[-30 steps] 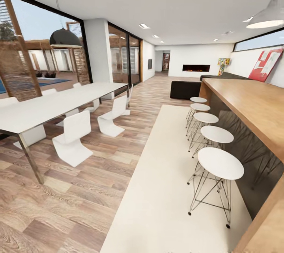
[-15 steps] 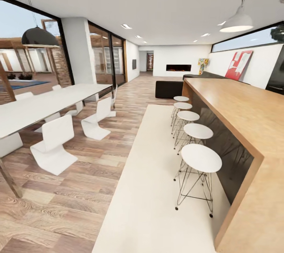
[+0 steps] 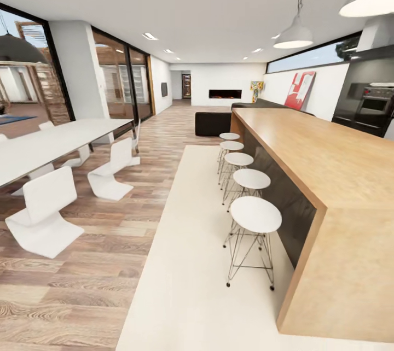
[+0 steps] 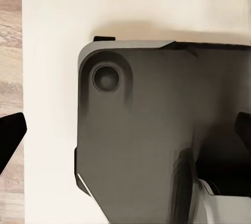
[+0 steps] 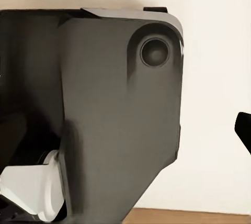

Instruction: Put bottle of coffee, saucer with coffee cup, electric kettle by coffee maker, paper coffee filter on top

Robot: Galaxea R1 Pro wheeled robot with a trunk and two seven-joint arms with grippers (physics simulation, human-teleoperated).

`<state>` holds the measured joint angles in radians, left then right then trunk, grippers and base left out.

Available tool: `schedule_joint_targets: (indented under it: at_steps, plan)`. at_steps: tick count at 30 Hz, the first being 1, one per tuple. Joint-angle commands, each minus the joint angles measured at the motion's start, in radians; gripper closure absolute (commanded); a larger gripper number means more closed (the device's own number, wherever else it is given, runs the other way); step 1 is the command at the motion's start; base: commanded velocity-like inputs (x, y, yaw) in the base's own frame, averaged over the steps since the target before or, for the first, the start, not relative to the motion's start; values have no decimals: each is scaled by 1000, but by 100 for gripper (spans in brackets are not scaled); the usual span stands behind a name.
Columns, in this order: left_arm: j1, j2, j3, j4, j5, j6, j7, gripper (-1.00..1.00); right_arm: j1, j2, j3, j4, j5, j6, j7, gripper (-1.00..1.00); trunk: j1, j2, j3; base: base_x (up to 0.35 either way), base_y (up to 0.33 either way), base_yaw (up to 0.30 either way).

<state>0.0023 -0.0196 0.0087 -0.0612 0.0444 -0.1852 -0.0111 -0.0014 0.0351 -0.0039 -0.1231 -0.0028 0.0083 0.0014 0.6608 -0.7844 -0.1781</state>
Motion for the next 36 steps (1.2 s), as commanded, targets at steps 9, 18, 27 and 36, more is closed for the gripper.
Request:
schedule_joint_targets:
  at_steps: [9, 18, 27, 36]
  plan:
    - [0, 0, -1, -1, 5, -2, -1, -100, -1, 0, -1, -1, 0, 1, 0, -100, -34, 62, 27, 0, 0, -265]
    - [1, 0, -1, -1, 5, -2, -1, -100, 0, 0, -1, -1, 0, 1, 0, -100, -69, 125, 55, 0, 0, -265]
    - [1, 1, -1, -1, 5, -2, -1, -100, 0, 0, -1, -1, 0, 1, 1, -100, -103, 188, 84, 0, 0, -265]
    - [0, 1, 0, -1, 5, -2, -1, -100, 0, 0, 0, -1, 0, 1, 0, -100, -138, 251, 112, 0, 0, -265]
